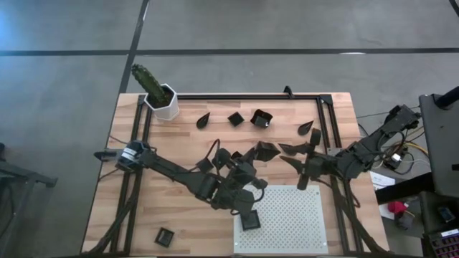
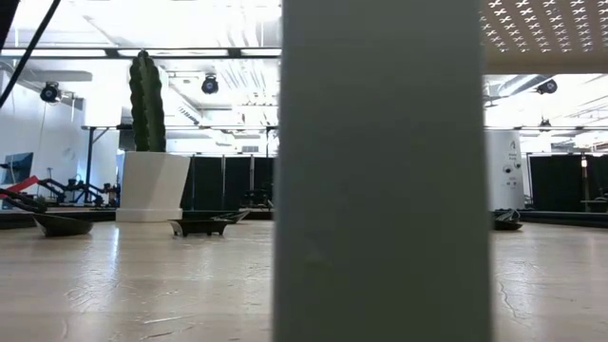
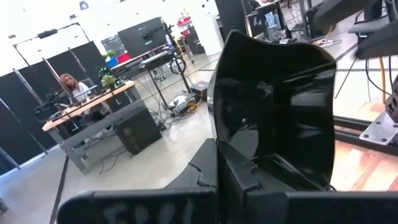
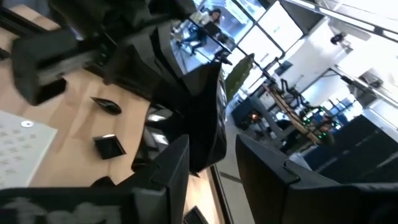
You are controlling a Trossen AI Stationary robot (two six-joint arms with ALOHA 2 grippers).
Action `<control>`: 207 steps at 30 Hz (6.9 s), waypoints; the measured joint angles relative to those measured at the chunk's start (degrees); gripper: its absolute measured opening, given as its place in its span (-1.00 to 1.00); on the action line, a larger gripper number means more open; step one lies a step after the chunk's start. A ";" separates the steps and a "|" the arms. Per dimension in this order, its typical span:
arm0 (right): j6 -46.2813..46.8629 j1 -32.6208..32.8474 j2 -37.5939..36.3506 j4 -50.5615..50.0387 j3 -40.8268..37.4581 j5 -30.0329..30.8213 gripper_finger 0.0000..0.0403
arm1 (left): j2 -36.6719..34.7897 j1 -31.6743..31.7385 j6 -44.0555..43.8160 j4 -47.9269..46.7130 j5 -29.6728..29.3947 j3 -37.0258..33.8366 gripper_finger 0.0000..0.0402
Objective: Pick & Place Mini shaped plates
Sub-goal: Put the distorted square plate on the shelf, then put the drop-shaped plate on the shelf
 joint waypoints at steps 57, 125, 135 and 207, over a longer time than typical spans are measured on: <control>2.62 -4.98 -1.50 -2.59 1.18 -0.02 -0.96 | -1.95 -1.86 10.14 9.72 7.40 -2.75 -0.39; 61.91 0.81 15.89 -17.82 2.89 -42.22 -0.95 | -8.24 -12.81 17.90 4.46 20.42 -2.75 -0.38; 61.88 0.81 15.63 -18.00 3.17 -42.51 -0.55 | -8.24 -12.83 17.90 4.45 20.42 -2.75 -0.38; 47.65 0.81 -5.12 -25.44 11.39 -42.63 -0.42 | -13.03 -7.95 -92.11 -62.57 70.49 -36.69 -0.39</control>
